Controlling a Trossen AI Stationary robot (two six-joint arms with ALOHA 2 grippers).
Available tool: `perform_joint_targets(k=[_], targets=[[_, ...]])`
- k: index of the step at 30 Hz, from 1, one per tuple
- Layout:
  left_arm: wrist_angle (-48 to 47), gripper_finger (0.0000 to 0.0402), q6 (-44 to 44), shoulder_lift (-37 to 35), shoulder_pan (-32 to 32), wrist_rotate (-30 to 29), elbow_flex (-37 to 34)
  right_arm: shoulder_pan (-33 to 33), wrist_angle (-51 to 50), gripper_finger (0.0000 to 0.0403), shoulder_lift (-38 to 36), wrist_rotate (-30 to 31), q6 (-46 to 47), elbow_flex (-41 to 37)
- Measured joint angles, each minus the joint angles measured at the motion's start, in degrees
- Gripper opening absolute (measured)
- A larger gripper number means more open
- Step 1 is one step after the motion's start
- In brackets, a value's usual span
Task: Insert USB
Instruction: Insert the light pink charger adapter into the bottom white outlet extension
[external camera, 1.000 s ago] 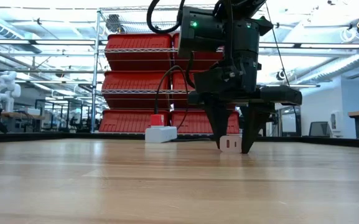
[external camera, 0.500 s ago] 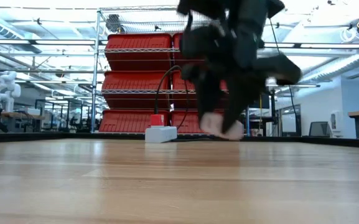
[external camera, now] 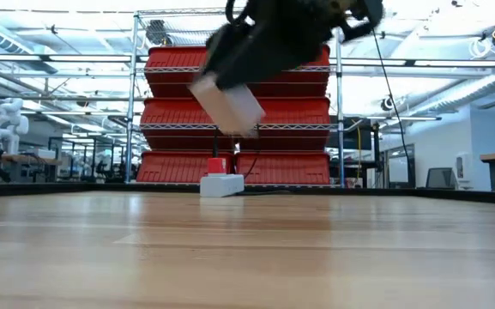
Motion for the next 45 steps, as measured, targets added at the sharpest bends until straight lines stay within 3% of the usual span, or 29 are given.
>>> perform_joint_targets(k=[3,8,17,25,32,38,42,45], targets=[[-2.3,0.0,-3.5,0.7,-1.6,0.3,0.0,-0.5,4.2,0.0163,0.0,-1.7,0.4,-1.1],[-1.5,0.0,-3.1,0.9,-1.8,-5.4,-2.0,-1.4,6.8,0.0163,0.0,-1.8,0.1,-1.4],[10.4,0.0,3.5,1.3,2.2,-12.6,-9.5,-1.5,6.9,0.0163,0.0,-2.0,0.2,-1.4],[12.5,0.0,16.8,4.4,9.4,-21.0,-10.3,-1.5,7.0,0.0163,0.0,-7.9,0.4,-1.4],[16.3,0.0,35.2,6.8,16.5,-25.1,-10.1,-2.3,6.8,0.0163,0.0,-9.3,-0.8,-1.4],[22.9,0.0,46.8,7.2,21.6,-37.6,-10.8,-3.9,2.8,0.0163,-1.7,-9.5,-2.6,-1.4],[31.1,0.0,55.2,7.2,24.4,-37.4,-11.8,-7.6,4.0,0.0163,-4.1,-8.5,-3.2,-3.9],[32.7,0.0,57.7,7.4,25.9,-37.7,-12.0,-11.5,4.8,0.0163,-4.5,-4.5,-2.9,-8.0]])
